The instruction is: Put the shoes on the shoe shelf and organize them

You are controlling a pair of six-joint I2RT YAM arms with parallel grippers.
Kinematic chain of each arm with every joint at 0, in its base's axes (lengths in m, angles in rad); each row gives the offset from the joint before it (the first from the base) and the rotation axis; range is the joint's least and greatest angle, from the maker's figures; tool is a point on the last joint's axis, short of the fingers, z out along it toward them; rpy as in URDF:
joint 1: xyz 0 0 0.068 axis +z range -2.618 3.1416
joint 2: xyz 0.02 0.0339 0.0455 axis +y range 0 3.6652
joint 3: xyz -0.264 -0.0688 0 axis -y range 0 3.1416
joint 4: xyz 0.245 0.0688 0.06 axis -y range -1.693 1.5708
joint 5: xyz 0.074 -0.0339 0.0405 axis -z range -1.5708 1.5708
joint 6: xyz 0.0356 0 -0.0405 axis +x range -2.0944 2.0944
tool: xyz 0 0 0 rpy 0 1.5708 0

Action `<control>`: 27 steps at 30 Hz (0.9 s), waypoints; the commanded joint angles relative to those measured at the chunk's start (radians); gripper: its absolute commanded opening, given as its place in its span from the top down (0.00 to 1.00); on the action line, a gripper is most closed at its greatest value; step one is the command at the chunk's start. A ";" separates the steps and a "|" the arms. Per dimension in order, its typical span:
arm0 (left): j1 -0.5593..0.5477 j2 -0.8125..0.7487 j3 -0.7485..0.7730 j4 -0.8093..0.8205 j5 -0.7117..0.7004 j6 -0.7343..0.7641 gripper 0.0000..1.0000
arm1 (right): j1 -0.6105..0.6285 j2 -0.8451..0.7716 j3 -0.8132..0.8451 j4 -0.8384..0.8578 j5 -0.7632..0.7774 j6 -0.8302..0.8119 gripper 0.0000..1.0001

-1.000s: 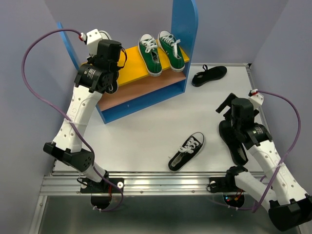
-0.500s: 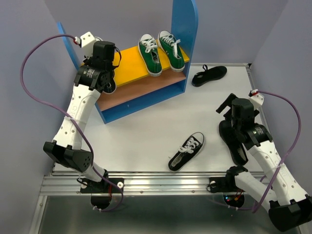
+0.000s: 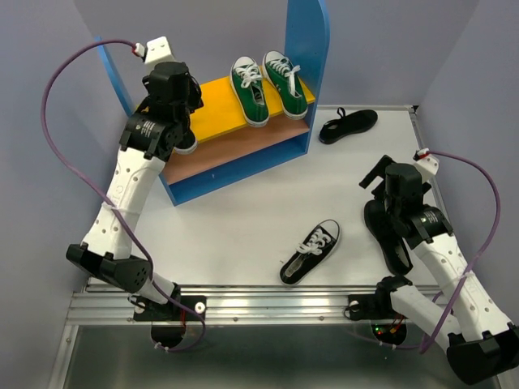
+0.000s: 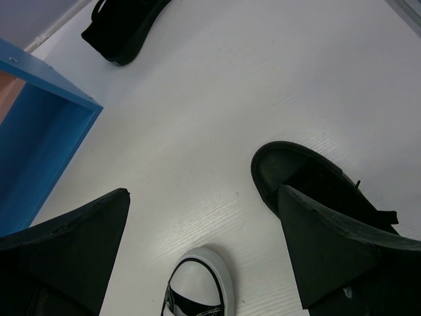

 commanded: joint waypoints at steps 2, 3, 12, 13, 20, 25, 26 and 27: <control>-0.173 -0.062 0.060 0.104 0.009 0.232 0.44 | -0.002 0.002 0.030 0.003 0.020 -0.001 0.00; -0.219 -0.059 0.059 0.096 -0.010 0.252 0.45 | -0.002 0.005 0.034 0.003 0.022 -0.002 0.00; -0.650 0.004 -0.096 -0.065 0.018 0.149 0.47 | -0.002 0.011 0.053 -0.011 0.085 -0.018 0.00; -0.674 0.002 -0.127 -0.051 0.069 0.131 0.47 | -0.002 0.012 0.053 -0.012 0.088 -0.021 0.00; -0.813 0.002 -0.418 0.062 0.281 0.016 0.22 | -0.002 0.012 0.061 -0.014 0.112 -0.018 0.00; -0.867 0.033 -0.599 0.171 0.351 -0.016 0.14 | -0.002 0.009 0.067 -0.012 0.129 -0.022 0.00; -0.884 0.039 -0.616 0.196 0.360 -0.014 0.14 | -0.002 0.011 0.069 -0.012 0.129 -0.022 0.00; -0.895 0.048 -0.636 0.202 0.363 -0.013 0.14 | -0.002 0.012 0.070 -0.012 0.128 -0.024 0.00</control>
